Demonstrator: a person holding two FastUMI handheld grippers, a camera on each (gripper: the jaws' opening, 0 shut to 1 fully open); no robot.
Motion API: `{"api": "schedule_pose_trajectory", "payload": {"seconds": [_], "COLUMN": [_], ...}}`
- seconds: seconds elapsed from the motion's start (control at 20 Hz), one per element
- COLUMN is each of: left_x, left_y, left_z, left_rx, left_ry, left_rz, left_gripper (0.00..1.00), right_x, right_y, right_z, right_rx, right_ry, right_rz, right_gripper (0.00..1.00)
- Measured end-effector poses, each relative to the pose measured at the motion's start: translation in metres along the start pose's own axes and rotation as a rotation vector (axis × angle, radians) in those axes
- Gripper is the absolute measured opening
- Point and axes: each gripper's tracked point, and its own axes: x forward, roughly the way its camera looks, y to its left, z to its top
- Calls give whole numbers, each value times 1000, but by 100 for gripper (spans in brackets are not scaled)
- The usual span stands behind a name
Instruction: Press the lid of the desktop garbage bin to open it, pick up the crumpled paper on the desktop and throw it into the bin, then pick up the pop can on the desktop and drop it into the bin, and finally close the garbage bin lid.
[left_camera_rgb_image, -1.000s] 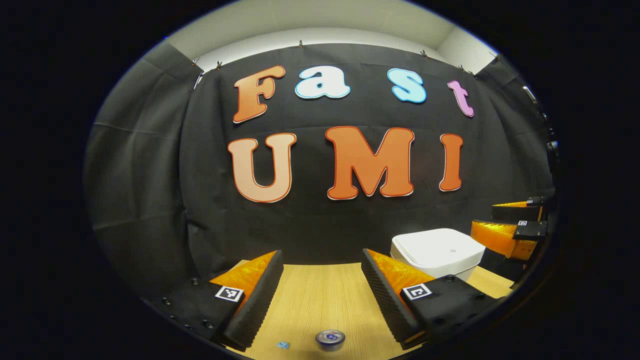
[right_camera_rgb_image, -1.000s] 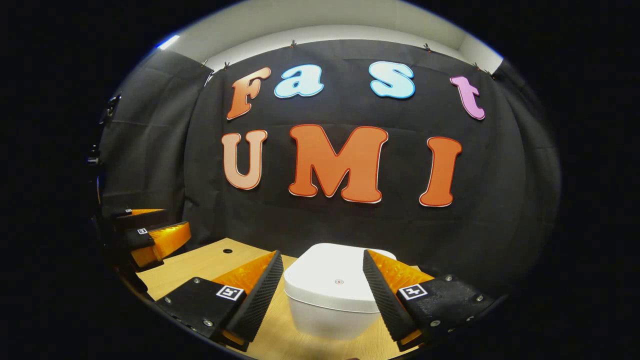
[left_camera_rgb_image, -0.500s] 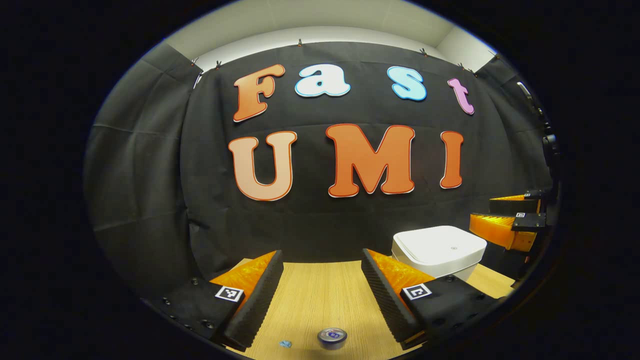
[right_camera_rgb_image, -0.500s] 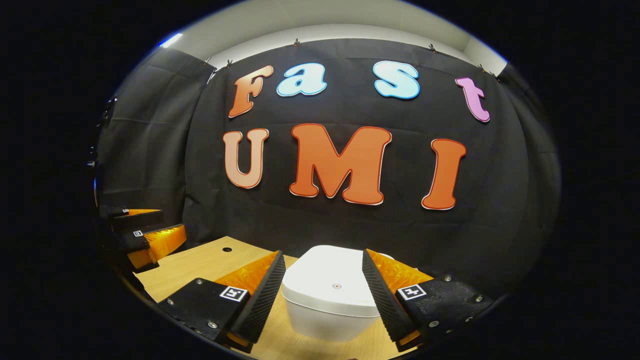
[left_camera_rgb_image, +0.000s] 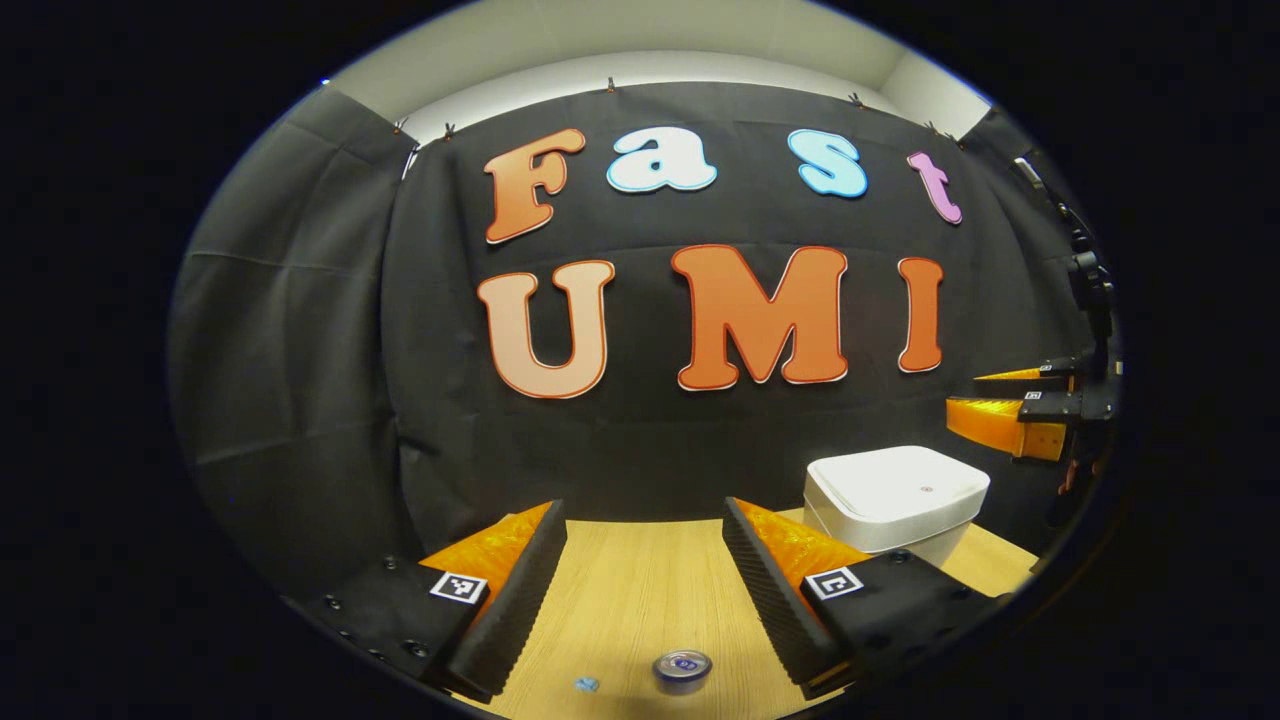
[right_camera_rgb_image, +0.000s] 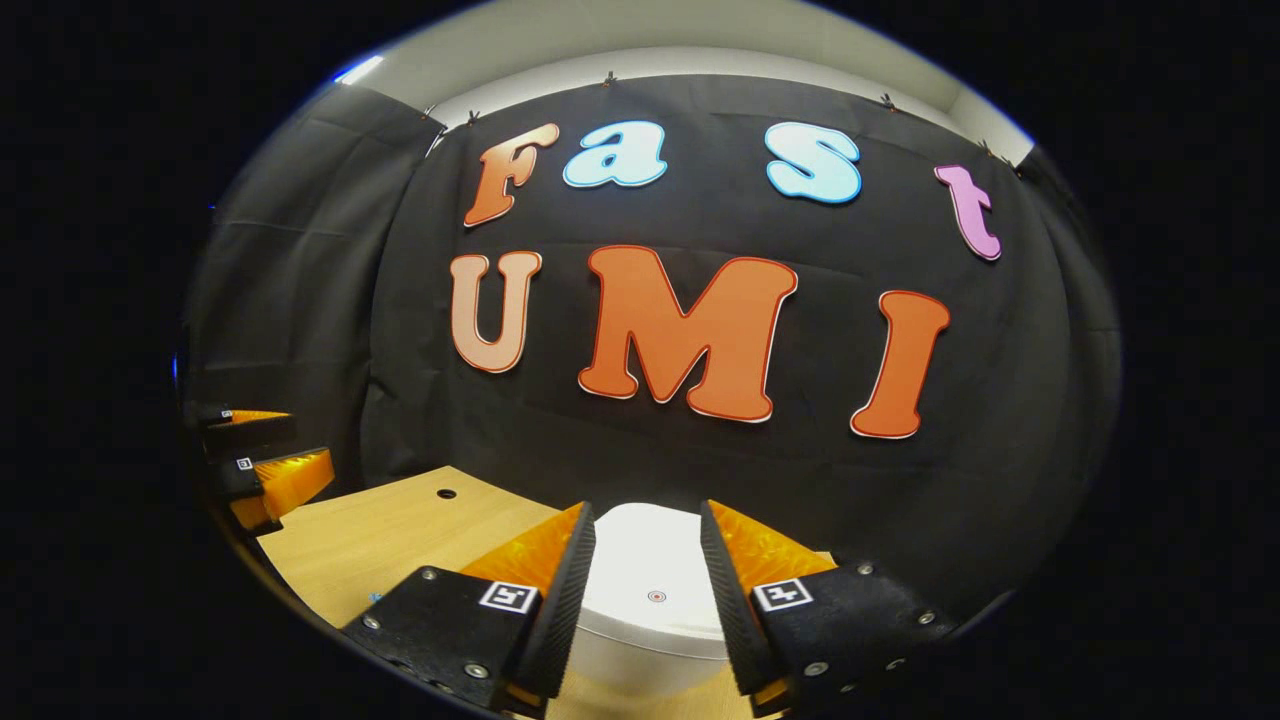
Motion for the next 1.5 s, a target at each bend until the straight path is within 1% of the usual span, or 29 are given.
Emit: {"api": "schedule_pose_trajectory", "payload": {"seconds": [0.05,0.1,0.15,0.25,0.3,0.35,0.4,0.5,0.6,0.75,0.9,1.2,1.25,1.4,1.5], "left_x": [-1,-2,-4,-7,-8,-9,-11,-14,-17,-22,-26,-31,-32,-32,-31], "left_y": [4,7,10,14,17,19,21,24,26,31,36,40,41,37,34], "left_z": [0,-1,-2,-5,-6,-7,-9,-12,-14,-13,-15,-19,-19,-28,-31], "left_rx": [0,0,0,-2,-3,-4,-4,-4,-2,5,2,8,9,2,4], "left_ry": [2,3,5,12,16,21,25,35,43,40,45,61,63,86,97], "left_rz": [11,22,32,49,57,65,73,87,100,124,150,188,194,201,205], "left_gripper": [100,100,100,100,100,100,100,100,100,99,100,100,100,100,100], "right_x": [2,4,5,9,11,13,15,19,24,26,33,38,40,39,38], "right_y": [-3,-7,-8,-10,-13,-16,-18,-20,-18,-12,-14,-8,-9,-4,-3], "right_z": [-2,-5,-7,-12,-16,-20,-25,-35,-46,-61,-71,-97,-94,-96,-100], "right_rx": [11,20,27,46,56,63,67,74,73,96,75,51,51,74,73], "right_ry": [7,17,26,43,52,65,80,105,141,193,225,307,289,317,336], "right_rz": [-6,-23,-30,-32,-39,-46,-49,-55,-49,-15,-17,24,27,58,63], "right_gripper": [59,49,41,30,20,16,8,2,2,1,1,1,1,1,1]}}
